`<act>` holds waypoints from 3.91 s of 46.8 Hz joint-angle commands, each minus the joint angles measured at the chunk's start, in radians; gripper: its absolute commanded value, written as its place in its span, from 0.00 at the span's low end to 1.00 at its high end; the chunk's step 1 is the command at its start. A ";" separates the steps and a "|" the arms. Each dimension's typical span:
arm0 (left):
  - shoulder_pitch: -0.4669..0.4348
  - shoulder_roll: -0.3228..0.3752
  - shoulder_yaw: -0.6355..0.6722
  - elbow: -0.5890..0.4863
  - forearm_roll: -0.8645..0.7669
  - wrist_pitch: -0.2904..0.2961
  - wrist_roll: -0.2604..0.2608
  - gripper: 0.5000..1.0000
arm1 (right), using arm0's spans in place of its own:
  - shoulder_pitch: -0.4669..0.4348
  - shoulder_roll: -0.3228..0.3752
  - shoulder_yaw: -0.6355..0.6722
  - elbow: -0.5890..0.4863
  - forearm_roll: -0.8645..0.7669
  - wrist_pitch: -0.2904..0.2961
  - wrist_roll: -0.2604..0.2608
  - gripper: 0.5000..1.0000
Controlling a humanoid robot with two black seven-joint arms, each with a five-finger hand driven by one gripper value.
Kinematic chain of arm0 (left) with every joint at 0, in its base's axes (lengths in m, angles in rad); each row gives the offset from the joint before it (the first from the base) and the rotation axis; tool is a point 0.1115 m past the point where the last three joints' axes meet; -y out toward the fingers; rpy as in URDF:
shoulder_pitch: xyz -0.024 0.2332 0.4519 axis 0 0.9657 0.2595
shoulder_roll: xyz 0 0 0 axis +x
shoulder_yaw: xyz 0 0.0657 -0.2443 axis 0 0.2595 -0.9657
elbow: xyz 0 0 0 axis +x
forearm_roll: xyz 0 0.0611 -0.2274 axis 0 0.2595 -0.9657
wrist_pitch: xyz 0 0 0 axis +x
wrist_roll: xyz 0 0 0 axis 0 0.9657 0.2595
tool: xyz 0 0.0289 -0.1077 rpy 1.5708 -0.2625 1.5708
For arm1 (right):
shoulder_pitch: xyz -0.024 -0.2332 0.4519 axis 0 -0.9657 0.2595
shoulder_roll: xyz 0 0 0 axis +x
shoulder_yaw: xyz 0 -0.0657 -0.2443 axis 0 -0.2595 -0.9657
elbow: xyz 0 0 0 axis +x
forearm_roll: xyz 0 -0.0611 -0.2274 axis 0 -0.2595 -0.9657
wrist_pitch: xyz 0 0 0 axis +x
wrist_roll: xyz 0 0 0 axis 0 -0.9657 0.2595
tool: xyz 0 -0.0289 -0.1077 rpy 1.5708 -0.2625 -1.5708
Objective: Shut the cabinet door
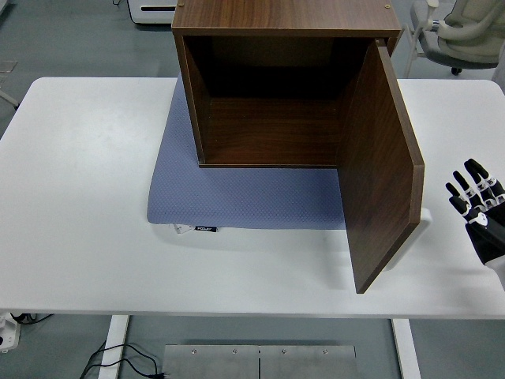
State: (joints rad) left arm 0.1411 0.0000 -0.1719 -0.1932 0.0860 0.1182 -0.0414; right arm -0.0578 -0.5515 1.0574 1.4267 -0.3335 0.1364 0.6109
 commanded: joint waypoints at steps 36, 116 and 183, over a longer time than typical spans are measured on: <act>0.012 0.000 0.000 0.000 0.000 0.000 0.000 1.00 | 0.010 -0.002 0.001 0.006 -0.001 0.000 0.000 1.00; 0.012 0.000 0.000 0.000 0.000 0.000 0.000 1.00 | -0.076 -0.200 0.062 -0.014 -0.002 0.152 0.000 1.00; 0.012 0.000 0.000 0.000 0.000 0.000 0.000 1.00 | -0.255 -0.096 0.090 0.161 -0.409 0.474 0.000 1.00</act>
State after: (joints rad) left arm 0.1532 0.0000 -0.1718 -0.1933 0.0859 0.1182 -0.0415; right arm -0.3127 -0.6658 1.1589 1.5876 -0.7308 0.6110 0.6109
